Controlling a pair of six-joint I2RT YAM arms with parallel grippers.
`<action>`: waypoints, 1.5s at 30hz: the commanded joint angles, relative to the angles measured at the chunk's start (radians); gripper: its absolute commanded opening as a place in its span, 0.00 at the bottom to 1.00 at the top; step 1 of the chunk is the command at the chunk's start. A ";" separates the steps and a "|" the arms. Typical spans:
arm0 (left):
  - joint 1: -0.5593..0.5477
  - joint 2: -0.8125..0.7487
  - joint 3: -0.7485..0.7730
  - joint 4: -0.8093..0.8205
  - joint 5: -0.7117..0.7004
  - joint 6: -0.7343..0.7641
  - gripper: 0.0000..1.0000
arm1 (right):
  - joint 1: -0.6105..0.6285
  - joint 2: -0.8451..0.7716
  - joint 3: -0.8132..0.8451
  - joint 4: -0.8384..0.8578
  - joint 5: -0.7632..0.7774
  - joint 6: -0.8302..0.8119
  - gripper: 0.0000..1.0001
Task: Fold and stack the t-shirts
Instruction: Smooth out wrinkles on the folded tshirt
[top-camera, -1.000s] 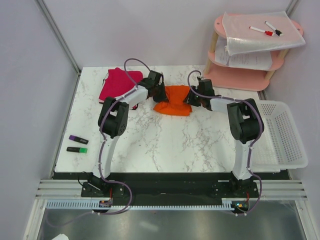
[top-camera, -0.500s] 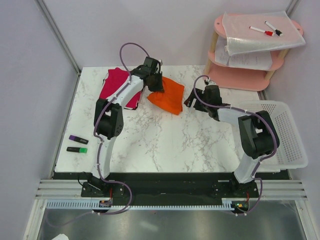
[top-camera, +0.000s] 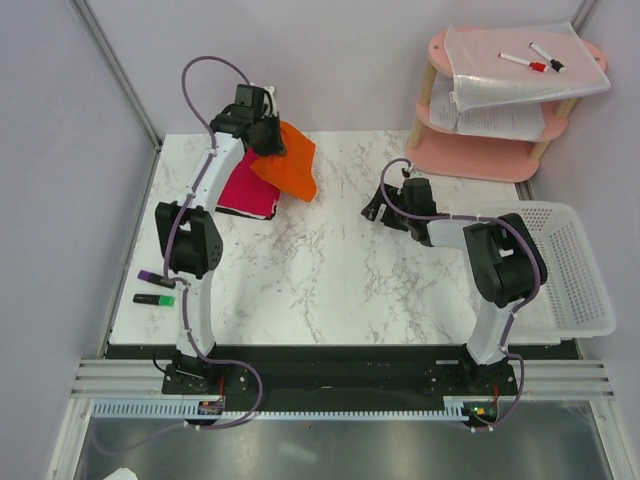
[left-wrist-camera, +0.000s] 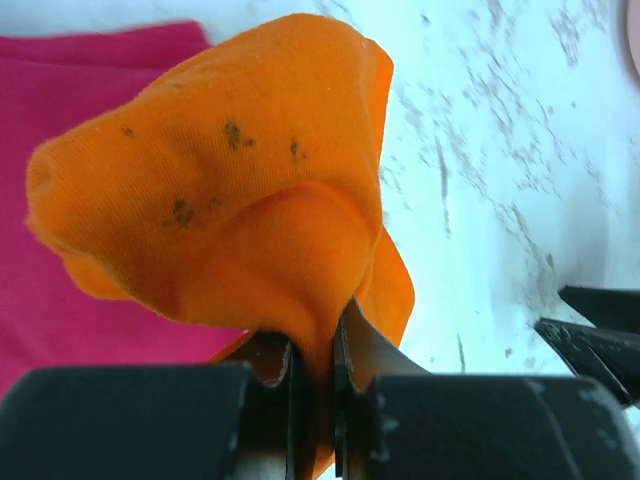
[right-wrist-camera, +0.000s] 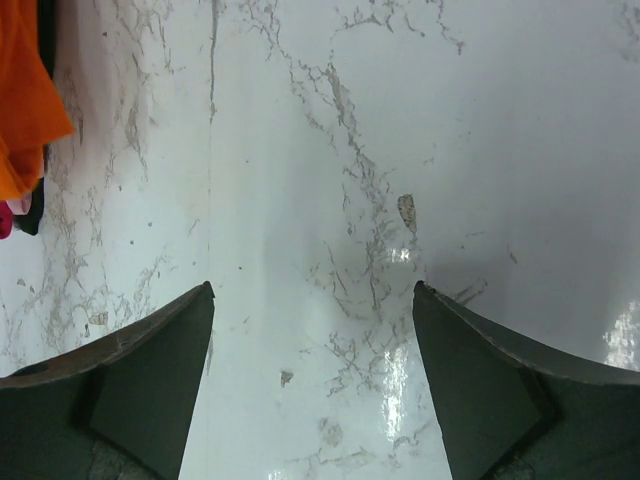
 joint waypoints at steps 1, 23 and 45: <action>0.099 -0.080 0.065 -0.021 0.038 0.086 0.02 | 0.017 0.056 -0.010 -0.009 -0.021 0.016 0.88; 0.362 0.114 0.071 -0.087 0.197 0.172 0.02 | 0.034 0.145 0.036 -0.024 -0.050 0.027 0.88; 0.355 -0.144 -0.065 0.003 -0.030 -0.038 1.00 | 0.110 0.130 0.121 -0.067 -0.041 -0.018 0.88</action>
